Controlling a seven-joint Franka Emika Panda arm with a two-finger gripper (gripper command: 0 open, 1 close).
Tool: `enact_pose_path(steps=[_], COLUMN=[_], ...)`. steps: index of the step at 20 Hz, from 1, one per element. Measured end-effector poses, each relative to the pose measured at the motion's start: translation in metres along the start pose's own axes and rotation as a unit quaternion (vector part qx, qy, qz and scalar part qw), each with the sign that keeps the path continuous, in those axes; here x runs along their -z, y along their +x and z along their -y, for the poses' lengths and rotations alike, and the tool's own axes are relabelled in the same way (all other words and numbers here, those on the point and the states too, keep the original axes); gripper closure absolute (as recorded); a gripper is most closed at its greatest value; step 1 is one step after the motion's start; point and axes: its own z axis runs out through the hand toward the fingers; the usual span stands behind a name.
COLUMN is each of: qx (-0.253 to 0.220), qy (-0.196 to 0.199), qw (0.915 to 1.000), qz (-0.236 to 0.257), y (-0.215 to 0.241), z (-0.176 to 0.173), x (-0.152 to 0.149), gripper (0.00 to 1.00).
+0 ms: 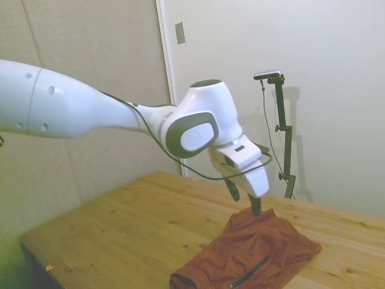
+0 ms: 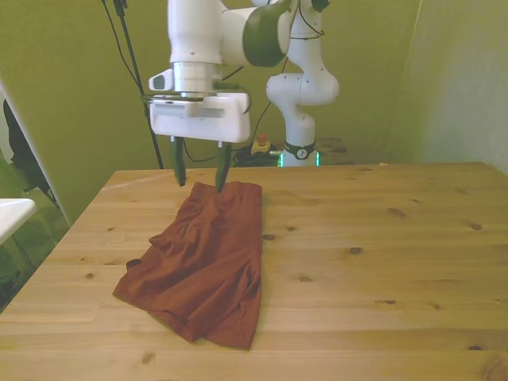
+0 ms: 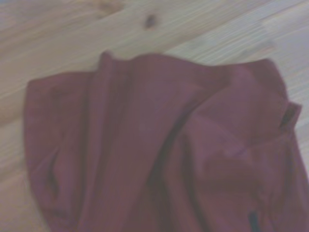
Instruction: Unfold the shorts
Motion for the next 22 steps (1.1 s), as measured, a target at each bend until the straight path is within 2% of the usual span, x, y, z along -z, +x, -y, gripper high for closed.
enact_pose_path(steps=[4,7,14,22], qx=[-0.045,-0.062,-0.091,-0.111], qy=[-0.006,-0.015,-0.016,0.011], qw=[0.999,0.9979,0.9956,0.9934], qz=[-0.002,0.001,0.014,0.026], y=[0.046,0.061,0.068,0.061], z=[-0.008,-0.011,-0.018,-0.028], x=[-0.024,-0.047,-0.094,-0.122], gripper=[0.0,0.0,0.0,0.0])
